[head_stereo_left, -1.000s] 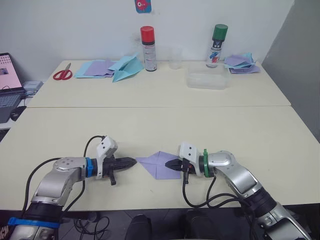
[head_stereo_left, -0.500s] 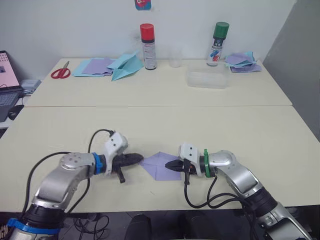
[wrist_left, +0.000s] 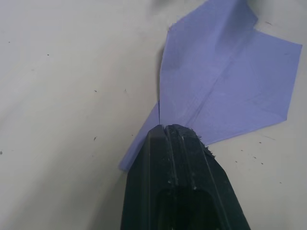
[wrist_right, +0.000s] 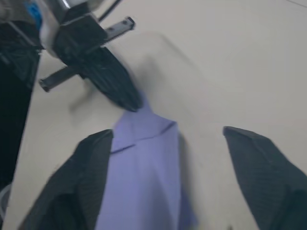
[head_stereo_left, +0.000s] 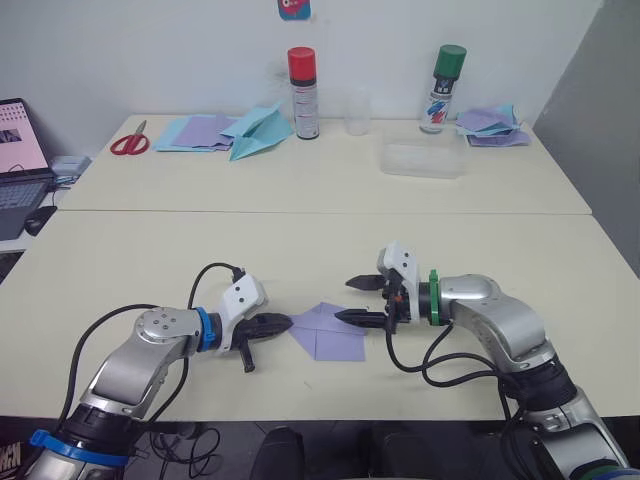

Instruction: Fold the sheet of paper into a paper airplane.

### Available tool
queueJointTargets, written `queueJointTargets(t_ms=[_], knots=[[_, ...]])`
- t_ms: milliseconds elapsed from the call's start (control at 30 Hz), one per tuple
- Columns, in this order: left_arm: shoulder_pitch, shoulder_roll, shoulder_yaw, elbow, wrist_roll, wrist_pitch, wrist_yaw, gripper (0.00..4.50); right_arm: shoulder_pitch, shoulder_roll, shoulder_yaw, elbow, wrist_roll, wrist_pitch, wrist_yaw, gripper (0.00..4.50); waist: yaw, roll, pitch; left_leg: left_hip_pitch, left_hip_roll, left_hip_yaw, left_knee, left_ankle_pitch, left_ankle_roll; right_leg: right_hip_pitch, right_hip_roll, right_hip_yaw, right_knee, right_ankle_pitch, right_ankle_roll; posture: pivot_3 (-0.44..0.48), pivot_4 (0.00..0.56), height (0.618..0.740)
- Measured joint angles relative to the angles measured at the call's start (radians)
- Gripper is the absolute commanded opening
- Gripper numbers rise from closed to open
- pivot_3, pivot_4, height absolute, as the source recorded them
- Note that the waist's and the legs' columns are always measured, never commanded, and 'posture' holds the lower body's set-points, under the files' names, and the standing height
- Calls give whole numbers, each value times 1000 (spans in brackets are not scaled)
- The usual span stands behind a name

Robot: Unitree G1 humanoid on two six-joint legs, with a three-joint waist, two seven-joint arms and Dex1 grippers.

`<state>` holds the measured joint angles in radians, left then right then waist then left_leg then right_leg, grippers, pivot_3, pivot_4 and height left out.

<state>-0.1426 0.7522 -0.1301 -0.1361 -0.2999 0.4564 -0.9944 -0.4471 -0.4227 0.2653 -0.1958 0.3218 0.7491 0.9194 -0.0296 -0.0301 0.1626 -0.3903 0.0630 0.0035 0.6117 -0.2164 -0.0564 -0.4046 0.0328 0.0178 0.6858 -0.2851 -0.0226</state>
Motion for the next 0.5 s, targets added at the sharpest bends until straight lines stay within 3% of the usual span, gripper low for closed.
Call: queueJointTargets(t_ms=[167,267,500], knots=[[-19,0,-2,20,0,-7,-15,0,28,27,31,51,-15,5,-33,4144,-1,0,0,0,0,0,0,0,0,0,0,0,0,0,0,0,150,740],[-25,0,-5,27,0,-7,-21,0,28,47,65,76,-17,14,-35,3596,-1,0,0,0,0,0,0,0,0,0,0,0,0,0,0,0,150,740],[-30,0,-10,31,0,-7,-22,0,26,22,116,90,-26,2,-3,1072,0,1,-1,0,0,0,0,0,0,1,0,0,0,0,0,0,150,740]])
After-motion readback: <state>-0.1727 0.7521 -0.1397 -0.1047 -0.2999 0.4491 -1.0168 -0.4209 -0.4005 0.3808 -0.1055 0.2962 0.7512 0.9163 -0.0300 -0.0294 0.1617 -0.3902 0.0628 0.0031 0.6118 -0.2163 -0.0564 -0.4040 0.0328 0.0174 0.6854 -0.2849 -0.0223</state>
